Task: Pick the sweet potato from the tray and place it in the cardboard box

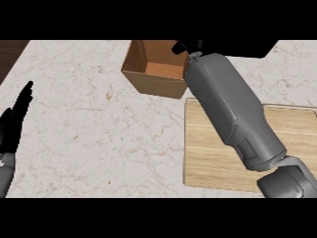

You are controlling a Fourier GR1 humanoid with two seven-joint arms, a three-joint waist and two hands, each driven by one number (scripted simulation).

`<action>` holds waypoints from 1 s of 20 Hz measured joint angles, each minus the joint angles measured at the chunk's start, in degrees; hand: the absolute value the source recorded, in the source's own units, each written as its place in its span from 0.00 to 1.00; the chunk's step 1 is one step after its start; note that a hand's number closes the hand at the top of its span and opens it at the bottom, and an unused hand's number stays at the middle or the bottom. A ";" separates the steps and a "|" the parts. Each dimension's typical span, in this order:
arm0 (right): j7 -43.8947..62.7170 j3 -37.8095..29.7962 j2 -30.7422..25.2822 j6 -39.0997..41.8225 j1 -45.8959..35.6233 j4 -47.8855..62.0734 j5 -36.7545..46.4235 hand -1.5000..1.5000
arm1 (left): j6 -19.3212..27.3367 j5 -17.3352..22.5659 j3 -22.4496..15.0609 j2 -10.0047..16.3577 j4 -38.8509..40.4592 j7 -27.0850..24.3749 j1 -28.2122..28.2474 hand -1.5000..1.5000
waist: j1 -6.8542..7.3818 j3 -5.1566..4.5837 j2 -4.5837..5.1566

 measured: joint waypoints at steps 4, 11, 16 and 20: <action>-1.27 -4.48 0.10 -4.85 -0.41 4.34 -3.03 0.00 | -0.57 0.00 -0.04 0.09 0.13 0.30 -0.92 0.50 | 0.30 0.03 0.30; -6.31 -7.56 0.16 -12.51 -2.64 10.30 -5.06 0.00 | -0.60 -0.32 0.08 -0.30 0.77 0.09 -1.56 0.50 | 0.71 0.03 0.39; -10.76 -8.27 -0.07 -20.59 -3.19 10.87 -4.09 0.00 | 0.20 -1.07 -0.09 -1.05 1.51 -0.52 -1.29 0.50 | 0.21 0.02 0.28; -13.42 -9.00 -0.02 -27.44 -2.70 9.70 -4.51 0.00 | 0.00 -0.86 0.50 -0.84 1.66 -0.40 -0.68 0.50 | -0.57 0.04 -0.27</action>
